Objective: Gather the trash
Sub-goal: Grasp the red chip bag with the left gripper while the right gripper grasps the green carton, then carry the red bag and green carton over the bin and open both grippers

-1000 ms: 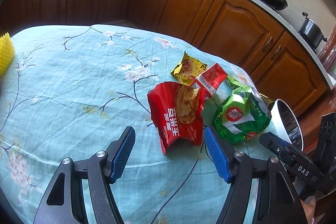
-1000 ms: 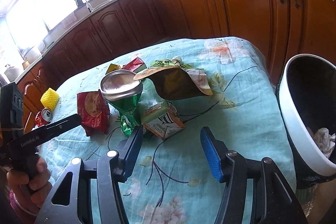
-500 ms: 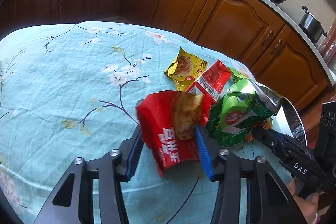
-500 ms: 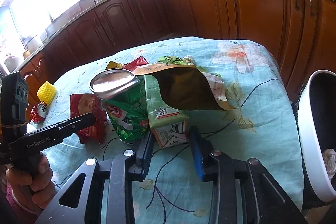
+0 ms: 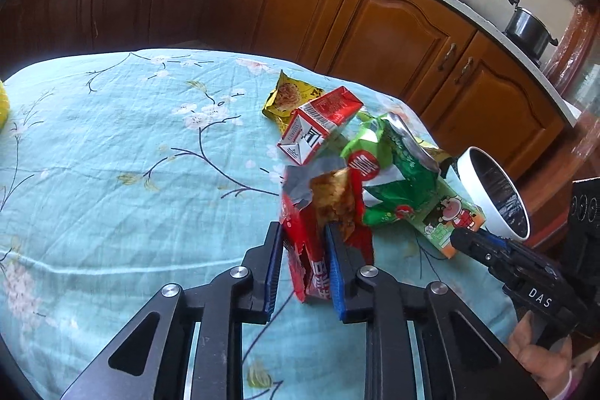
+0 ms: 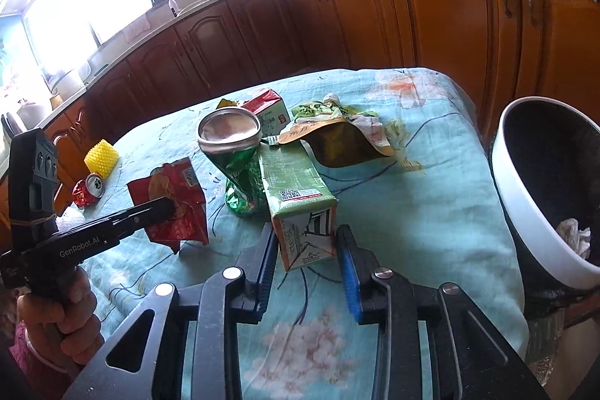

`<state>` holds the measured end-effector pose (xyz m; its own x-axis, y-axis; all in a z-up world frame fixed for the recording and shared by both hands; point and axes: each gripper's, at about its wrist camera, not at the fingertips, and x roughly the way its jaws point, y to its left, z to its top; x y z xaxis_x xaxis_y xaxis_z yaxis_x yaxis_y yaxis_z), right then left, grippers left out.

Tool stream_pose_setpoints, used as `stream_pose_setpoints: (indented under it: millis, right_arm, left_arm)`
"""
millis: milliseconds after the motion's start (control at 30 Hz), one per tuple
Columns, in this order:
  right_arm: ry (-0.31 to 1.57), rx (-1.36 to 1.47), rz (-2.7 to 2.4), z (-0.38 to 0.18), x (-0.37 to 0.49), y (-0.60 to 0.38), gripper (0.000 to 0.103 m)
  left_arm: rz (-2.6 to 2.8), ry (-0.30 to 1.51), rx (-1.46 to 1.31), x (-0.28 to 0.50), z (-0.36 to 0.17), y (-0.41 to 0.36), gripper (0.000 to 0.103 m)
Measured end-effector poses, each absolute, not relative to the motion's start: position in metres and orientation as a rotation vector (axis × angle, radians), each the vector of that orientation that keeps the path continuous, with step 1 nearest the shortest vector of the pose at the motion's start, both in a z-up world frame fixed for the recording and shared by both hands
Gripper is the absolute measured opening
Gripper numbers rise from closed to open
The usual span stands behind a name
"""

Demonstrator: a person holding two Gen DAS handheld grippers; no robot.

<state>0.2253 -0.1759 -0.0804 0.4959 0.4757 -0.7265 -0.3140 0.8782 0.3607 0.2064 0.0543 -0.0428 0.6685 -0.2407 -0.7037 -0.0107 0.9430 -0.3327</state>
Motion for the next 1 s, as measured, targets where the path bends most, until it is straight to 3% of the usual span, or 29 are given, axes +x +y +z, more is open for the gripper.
stream_pose_setpoints:
  millis: [300,433,500,633,1000]
  right_arm:
    - [0.989,0.256,0.513,-0.09,0.221,-0.18,0.038]
    - [0.983,0.248,0.512,-0.092,0.23,-0.175,0.046]
    - [0.989,0.247,0.515,-0.095,0.233,-0.172,0.046]
    - [0.982,0.235,0.508,-0.095,0.228,-0.171,0.033]
    - [0.905,0.29,0.41,-0.071,0.194,-0.23,0.031]
  left_arm:
    - [-0.167,0.84,-0.293,0.19,-0.041,0.043,0.019]
    - [-0.168,0.84,-0.29,0.186,-0.039,0.042,0.019]
    - [-0.169,0.84,-0.288,0.184,-0.038,0.041,0.018]
    - [-0.179,0.833,-0.277,0.178,-0.035,0.035,0.016]
    - [-0.301,0.825,-0.224,0.172,-0.022,-0.015,0.012]
